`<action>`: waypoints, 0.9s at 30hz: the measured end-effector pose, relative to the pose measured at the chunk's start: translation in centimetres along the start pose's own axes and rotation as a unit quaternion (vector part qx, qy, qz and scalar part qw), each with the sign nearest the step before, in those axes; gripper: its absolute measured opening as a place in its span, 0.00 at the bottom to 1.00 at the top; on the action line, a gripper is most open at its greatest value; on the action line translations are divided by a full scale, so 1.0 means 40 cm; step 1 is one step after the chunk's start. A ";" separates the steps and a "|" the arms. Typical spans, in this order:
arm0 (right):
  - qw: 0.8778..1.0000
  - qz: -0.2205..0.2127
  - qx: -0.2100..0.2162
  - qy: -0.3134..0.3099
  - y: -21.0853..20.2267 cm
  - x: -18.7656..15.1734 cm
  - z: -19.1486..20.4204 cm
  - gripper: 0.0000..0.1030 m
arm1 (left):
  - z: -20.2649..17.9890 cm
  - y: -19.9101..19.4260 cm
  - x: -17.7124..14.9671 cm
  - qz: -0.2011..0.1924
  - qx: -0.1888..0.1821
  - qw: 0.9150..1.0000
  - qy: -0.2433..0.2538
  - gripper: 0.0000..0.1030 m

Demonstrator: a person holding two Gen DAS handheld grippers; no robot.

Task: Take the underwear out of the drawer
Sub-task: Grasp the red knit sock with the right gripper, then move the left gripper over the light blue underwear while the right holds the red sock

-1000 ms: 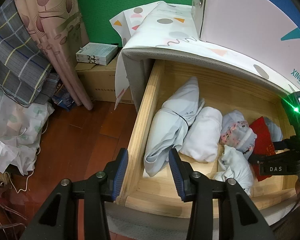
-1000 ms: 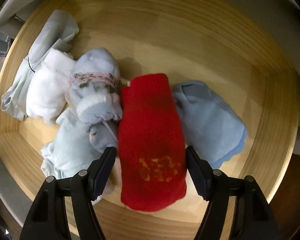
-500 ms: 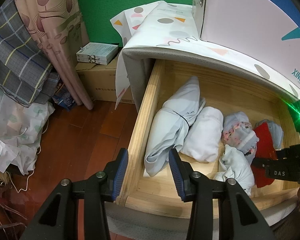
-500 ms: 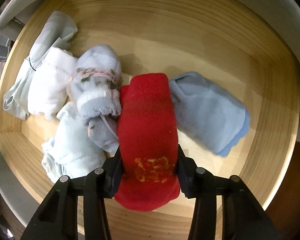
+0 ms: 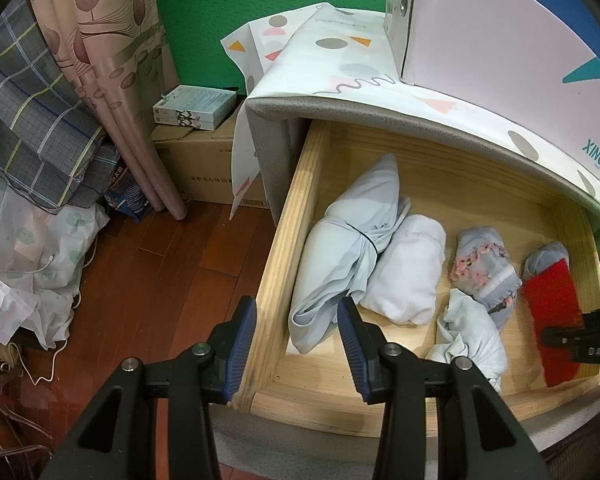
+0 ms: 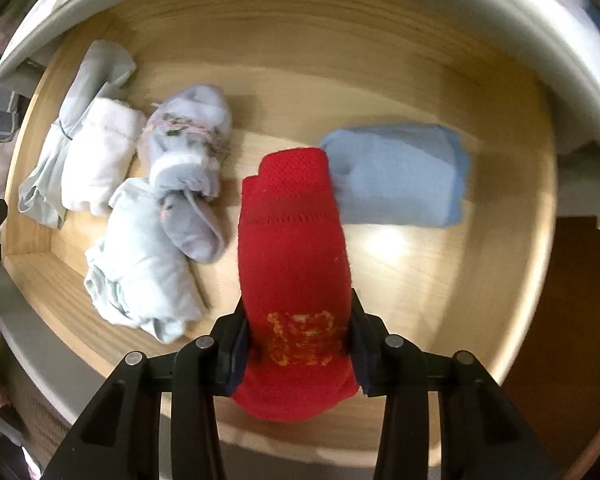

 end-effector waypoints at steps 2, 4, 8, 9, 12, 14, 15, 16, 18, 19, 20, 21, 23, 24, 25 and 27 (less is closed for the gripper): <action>1.000 0.002 -0.012 0.001 -0.012 -0.017 -0.018 0.37 | 0.000 -0.001 0.000 0.001 0.001 1.000 0.000 0.42; 1.000 0.004 -0.018 0.010 -0.014 -0.019 -0.046 0.37 | 0.001 -0.001 0.000 0.000 0.001 1.000 0.000 0.42; 0.999 0.009 -0.029 0.038 -0.006 -0.044 -0.111 0.37 | 0.002 -0.002 0.000 0.002 0.001 1.000 0.001 0.42; 0.998 0.008 -0.027 0.047 -0.004 -0.052 -0.125 0.37 | 0.001 -0.002 0.001 0.002 0.000 1.000 0.001 0.42; 0.998 0.000 -0.019 0.065 -0.003 -0.066 -0.154 0.37 | -0.001 -0.001 0.001 0.002 0.002 1.000 0.002 0.42; 0.997 -0.002 -0.022 0.074 0.002 -0.059 -0.169 0.37 | -0.004 -0.003 0.001 0.001 0.003 1.000 0.004 0.42; 0.997 -0.004 -0.020 0.078 0.003 -0.061 -0.175 0.37 | -0.006 -0.008 0.002 -0.003 0.002 1.000 0.004 0.42; 0.996 -0.008 -0.018 0.083 0.004 -0.063 -0.181 0.37 | -0.008 -0.012 0.003 -0.006 0.001 1.000 0.004 0.42; 0.996 -0.012 -0.020 0.086 0.005 -0.065 -0.188 0.37 | -0.015 -0.016 0.003 -0.009 0.001 1.000 0.006 0.42; 0.996 -0.016 -0.021 0.088 0.007 -0.068 -0.193 0.37 | -0.017 -0.019 0.003 -0.009 0.001 1.000 0.008 0.42; 0.995 -0.020 -0.022 0.090 0.010 -0.074 -0.199 0.37 | -0.019 -0.020 0.003 -0.009 -0.001 1.000 0.010 0.42; 0.995 -0.024 -0.021 0.093 0.014 -0.099 -0.210 0.37 | -0.024 -0.020 0.003 -0.005 -0.007 1.000 0.013 0.42; 0.995 -0.035 -0.018 0.094 0.017 -0.109 -0.220 0.37 | -0.028 -0.020 0.001 0.004 -0.012 1.000 0.016 0.42; 0.994 -0.040 -0.016 0.095 0.021 -0.124 -0.226 0.37 | -0.033 -0.022 -0.001 0.009 -0.016 1.000 0.019 0.42; 0.994 -0.047 -0.011 0.100 0.010 -0.139 -0.242 0.37 | -0.040 -0.024 -0.003 0.015 -0.024 0.999 0.021 0.42; 0.992 -0.053 0.005 0.111 0.011 -0.158 -0.242 0.37 | -0.065 -0.032 -0.008 0.031 -0.048 0.998 0.026 0.42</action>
Point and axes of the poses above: each gripper's, at about its wrist camera, not at the fingertips, and y roughly the way its jaws point, z to its left, x to its top, the point moved 8 cm from there along y, roughly the way its jaws point, and after that the axes turned 3 degrees about -y, right-handed, at the moved point
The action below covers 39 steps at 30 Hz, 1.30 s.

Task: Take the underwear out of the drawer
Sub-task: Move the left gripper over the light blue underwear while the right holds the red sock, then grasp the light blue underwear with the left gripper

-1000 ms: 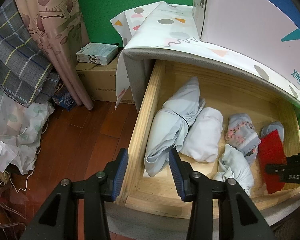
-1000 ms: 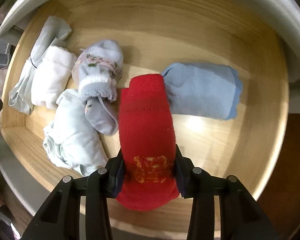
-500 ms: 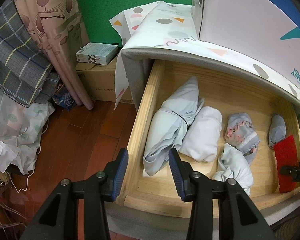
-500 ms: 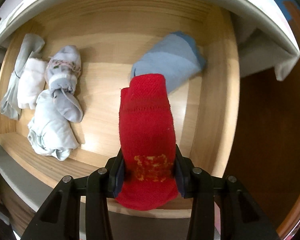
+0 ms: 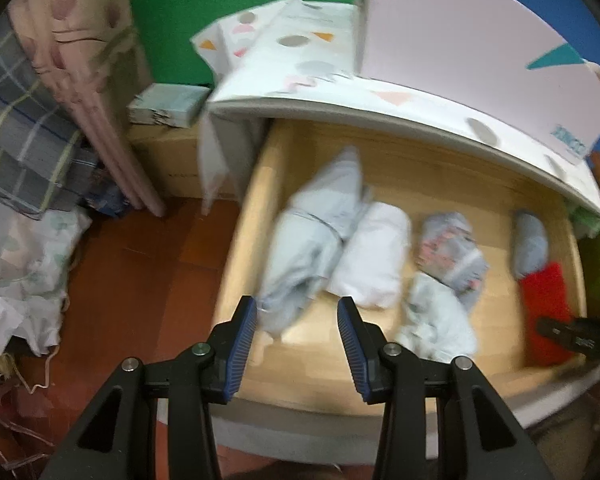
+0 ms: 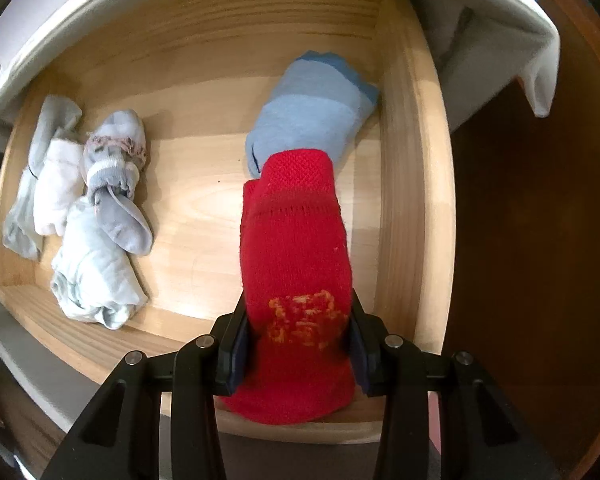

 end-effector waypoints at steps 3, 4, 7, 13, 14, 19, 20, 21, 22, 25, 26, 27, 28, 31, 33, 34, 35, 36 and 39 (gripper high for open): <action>1.000 0.001 0.018 0.014 -0.012 0.013 -0.021 0.37 | -0.059 -0.003 -0.003 0.030 -0.037 0.999 0.013 0.42; 1.000 0.000 0.020 0.017 -0.009 0.014 -0.020 0.37 | -0.075 -0.001 -0.006 0.040 -0.045 0.998 0.015 0.42; 1.000 -0.003 0.014 0.011 -0.003 0.017 -0.003 0.37 | -0.132 0.010 -0.013 0.068 -0.064 0.995 0.024 0.42; 1.000 -0.007 0.015 0.014 0.002 0.034 0.043 0.37 | -0.219 0.063 -0.035 0.123 -0.065 0.989 0.039 0.43; 1.000 -0.007 0.015 0.015 0.014 0.030 0.071 0.37 | -0.234 0.076 -0.039 0.135 -0.071 0.988 0.033 0.43; 1.000 -0.010 0.020 0.020 0.030 0.026 0.087 0.37 | -0.272 0.121 -0.045 0.169 -0.082 0.982 -0.008 0.43; 0.999 -0.009 0.023 0.021 0.028 0.026 0.085 0.37 | -0.277 0.128 -0.045 0.173 -0.084 0.981 -0.016 0.43; 0.999 -0.009 0.026 0.023 0.030 0.025 0.084 0.37 | -0.283 0.136 -0.046 0.179 -0.086 0.980 -0.025 0.43; 0.999 -0.010 0.027 0.024 0.026 0.025 0.080 0.37 | -0.287 0.145 -0.048 0.187 -0.084 0.978 -0.032 0.43; 0.999 -0.010 0.028 0.022 0.021 0.025 0.071 0.37 | -0.299 0.168 -0.056 0.206 -0.077 0.975 -0.038 0.43; 0.999 -0.010 0.029 0.021 0.019 0.025 0.069 0.37 | -0.305 0.179 -0.062 0.215 -0.075 0.973 -0.040 0.43; 0.999 -0.010 0.029 0.021 0.018 0.025 0.068 0.37 | -0.307 0.185 -0.065 0.221 -0.073 0.972 -0.042 0.43; 0.999 -0.010 0.030 0.021 0.018 0.025 0.068 0.37 | -0.309 0.193 -0.068 0.225 -0.070 0.971 -0.043 0.43; 0.999 -0.010 0.031 0.022 0.017 0.025 0.067 0.37 | -0.318 0.210 -0.063 0.225 -0.058 0.972 -0.046 0.51; 0.999 -0.010 0.030 0.021 0.020 0.025 0.071 0.37 | -0.323 0.224 -0.065 0.230 -0.046 0.971 -0.048 0.51; 0.999 -0.010 0.031 0.022 0.020 0.025 0.071 0.37 | -0.323 0.229 -0.067 0.234 -0.041 0.970 -0.046 0.52; 0.999 -0.010 0.031 0.022 0.020 0.025 0.072 0.37 | -0.323 0.237 -0.071 0.240 -0.034 0.969 -0.042 0.54; 0.999 -0.010 0.031 0.022 0.019 0.025 0.072 0.37 | -0.324 0.246 -0.075 0.246 -0.026 0.968 -0.039 0.54; 0.999 -0.010 0.031 0.023 0.019 0.025 0.074 0.37 | -0.312 0.256 -0.075 0.253 -0.017 0.966 -0.044 0.54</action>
Point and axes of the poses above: each gripper's, at about its wrist camera, not at the fingertips, and y roughly the way its jaws point, z to its left, x to its top, the point moved 8 cm from there along y, roughly the way its jaws point, and after that the axes turned 3 degrees about -y, right-handed, at the moved point
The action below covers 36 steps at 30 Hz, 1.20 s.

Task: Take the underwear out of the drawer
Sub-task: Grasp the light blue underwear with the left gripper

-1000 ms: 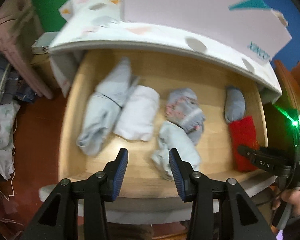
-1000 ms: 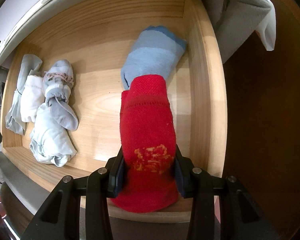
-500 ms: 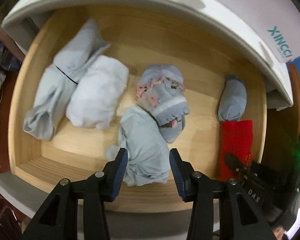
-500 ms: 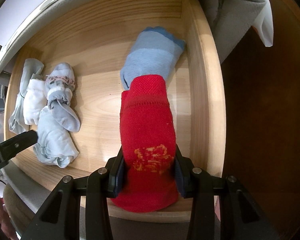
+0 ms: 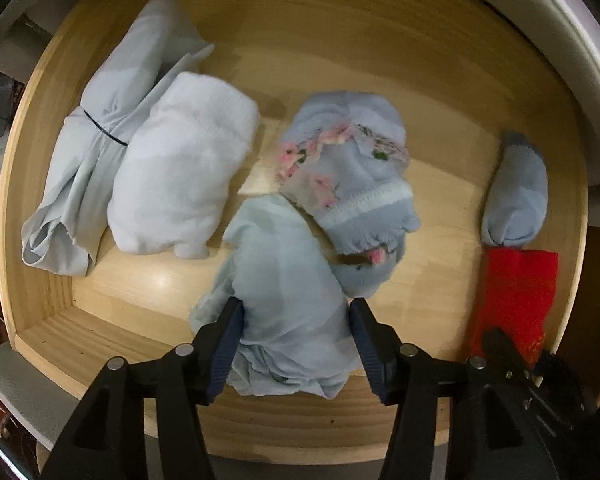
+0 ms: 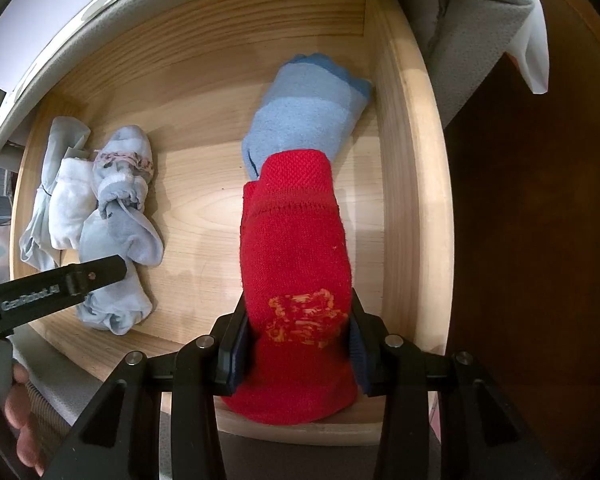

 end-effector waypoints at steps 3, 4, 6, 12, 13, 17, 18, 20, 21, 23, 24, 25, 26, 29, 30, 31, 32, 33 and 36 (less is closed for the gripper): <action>1.000 0.000 -0.001 0.000 0.003 0.000 0.003 0.37 | 0.007 0.009 0.005 0.009 0.006 1.000 -0.006 0.54; 1.000 -0.001 0.000 0.001 0.003 0.000 0.004 0.37 | 0.008 0.012 0.006 0.011 0.008 1.000 -0.007 0.54; 1.000 -0.001 0.000 0.001 0.003 0.000 0.007 0.37 | 0.012 0.019 0.010 0.016 0.013 1.000 -0.006 0.55; 1.000 -0.001 0.001 0.002 0.004 0.000 0.012 0.37 | -0.004 0.037 0.022 0.022 0.028 0.999 0.003 0.56; 1.000 -0.001 0.001 0.002 0.004 0.000 0.012 0.37 | -0.011 0.040 0.024 0.024 0.030 0.999 0.006 0.56; 1.000 -0.001 0.001 0.002 0.005 0.000 0.013 0.38 | -0.016 0.050 0.027 0.029 0.032 0.999 0.017 0.56; 1.000 -0.001 0.001 0.003 0.005 -0.001 0.013 0.38 | -0.016 0.053 0.029 0.030 0.032 0.999 0.019 0.56; 1.000 -0.001 0.001 0.002 0.006 0.000 0.012 0.38 | -0.019 0.058 0.025 0.034 0.034 0.999 0.024 0.56; 1.000 -0.001 0.001 0.002 0.006 0.000 0.012 0.38 | -0.019 0.074 0.021 0.036 0.035 0.998 0.025 0.56; 1.000 -0.001 0.002 0.002 0.006 0.000 0.012 0.38 | -0.018 0.080 0.027 0.039 0.040 0.998 0.030 0.56; 1.000 -0.001 0.002 0.001 0.007 0.000 0.011 0.38 | -0.020 0.082 0.029 0.040 0.043 0.998 0.032 0.56; 1.000 -0.001 0.002 0.001 0.006 0.000 0.013 0.38 | -0.022 0.083 0.031 0.039 0.045 0.998 0.033 0.56; 1.000 -0.001 0.002 0.001 0.007 0.000 0.011 0.38 | -0.023 0.084 0.031 0.036 0.048 0.998 0.033 0.56; 1.000 -0.001 0.002 0.001 0.007 -0.001 0.011 0.38 | -0.033 0.078 0.023 0.029 0.056 0.997 0.038 0.53; 1.000 -0.001 0.002 0.001 0.007 -0.001 0.011 0.38 | -0.037 0.081 0.024 0.027 0.058 0.997 0.038 0.50; 1.000 -0.001 0.002 0.001 0.006 -0.001 0.012 0.38 | -0.040 0.080 0.024 0.025 0.059 0.997 0.040 0.49; 1.000 -0.001 0.002 0.002 0.006 -0.001 0.012 0.38 | -0.042 0.074 0.023 0.023 0.059 0.997 0.042 0.47; 1.000 -0.001 0.002 0.002 0.007 -0.001 0.010 0.38 | -0.047 0.065 0.008 0.022 0.057 0.997 0.041 0.45; 1.000 -0.001 0.002 0.002 0.008 0.000 0.011 0.38 | -0.039 0.027 -0.010 0.020 0.049 0.998 0.046 0.39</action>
Point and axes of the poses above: each gripper's, at about its wrist camera, not at the fingertips, and y roughly the way its jaws point, z to its left, x to its top, the point moved 8 cm from there along y, roughly the way its jaws point, and after that the axes turned 3 degrees about -y, right-handed, at the moved point
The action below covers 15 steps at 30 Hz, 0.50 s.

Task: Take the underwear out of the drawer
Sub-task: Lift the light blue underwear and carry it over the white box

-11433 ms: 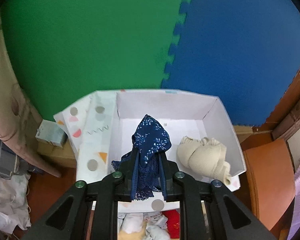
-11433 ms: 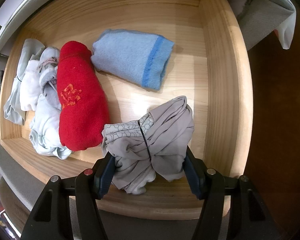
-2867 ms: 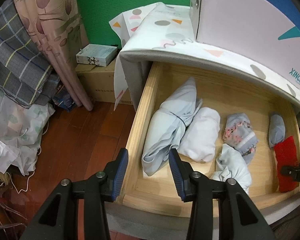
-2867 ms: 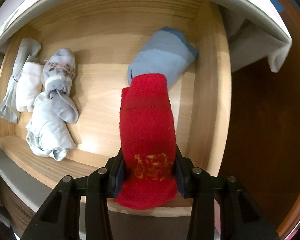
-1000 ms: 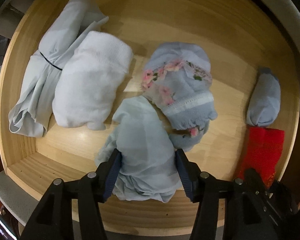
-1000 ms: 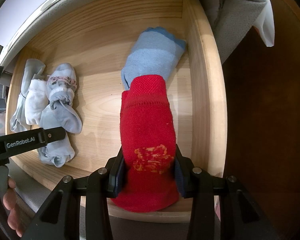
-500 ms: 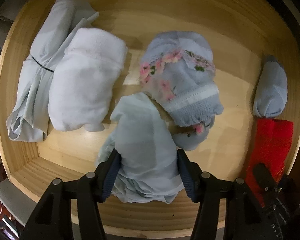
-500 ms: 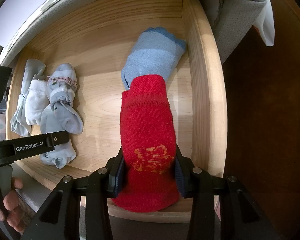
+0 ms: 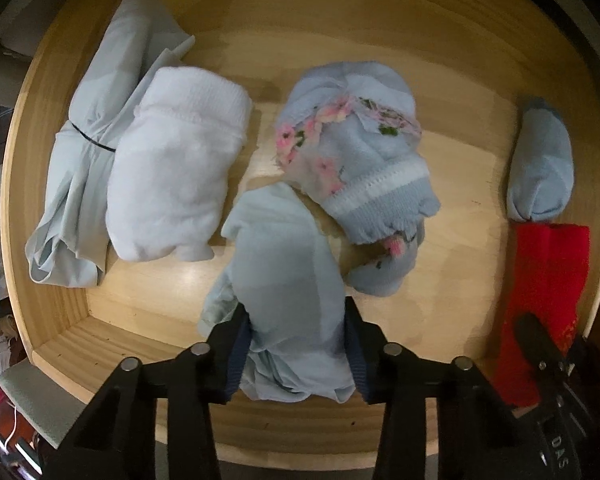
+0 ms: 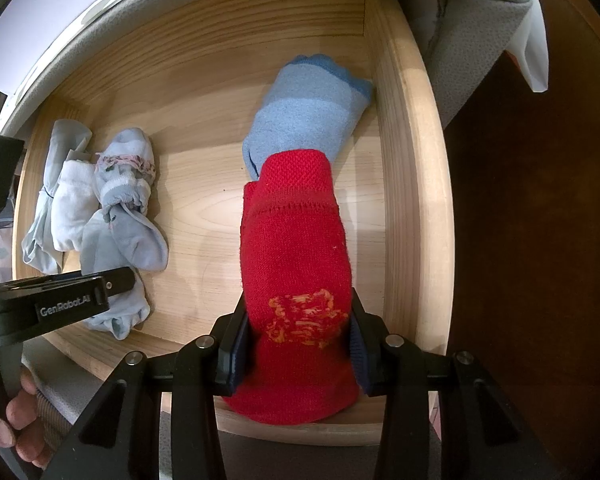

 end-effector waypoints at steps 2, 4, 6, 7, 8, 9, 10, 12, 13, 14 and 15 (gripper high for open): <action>1.000 0.000 0.000 -0.001 0.000 0.000 0.000 0.38 | 0.000 -0.013 -0.005 -0.002 -0.012 1.000 0.000 0.37; 1.000 0.000 0.000 -0.001 -0.002 0.001 0.002 0.38 | 0.010 -0.028 -0.012 -0.006 -0.017 1.000 0.006 0.37; 1.000 0.000 0.000 -0.001 -0.002 0.000 0.001 0.38 | 0.013 -0.047 -0.020 -0.013 -0.018 1.000 0.014 0.36; 1.000 0.000 0.001 0.000 -0.002 0.000 0.002 0.38 | 0.011 -0.054 -0.022 -0.016 -0.021 0.999 0.019 0.36; 1.000 -0.001 0.001 0.000 -0.003 0.000 0.004 0.38 | 0.009 -0.060 -0.024 -0.020 -0.021 0.999 0.023 0.36; 1.000 -0.001 0.001 0.000 -0.004 0.001 0.004 0.38 | 0.016 -0.075 -0.031 -0.025 -0.022 0.999 0.027 0.36; 1.000 -0.001 0.002 0.001 -0.005 0.002 0.006 0.38 | 0.026 -0.091 -0.039 -0.029 -0.023 0.999 0.030 0.36; 1.000 -0.002 0.002 0.002 -0.001 0.002 0.005 0.38 | 0.033 -0.105 -0.049 -0.038 -0.025 0.998 0.034 0.36; 1.000 -0.002 0.002 0.002 -0.001 0.003 0.007 0.38 | 0.037 -0.112 -0.054 -0.042 -0.026 0.998 0.035 0.36; 1.000 -0.002 0.003 0.001 0.000 0.003 0.004 0.38 | 0.040 -0.122 -0.058 -0.046 -0.028 0.998 0.037 0.36; 1.000 -0.002 0.003 0.001 0.000 0.003 0.004 0.38 | 0.043 -0.131 -0.064 -0.048 -0.028 0.998 0.038 0.36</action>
Point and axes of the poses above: each gripper's, at about its wrist camera, not at the fingertips, and y roughly the way its jaws point, z to its left, x to its top, the point moved 8 cm from there along y, roughly the way its jaws point, and after that the axes turned 3 degrees about -y, right-handed, at the moved point
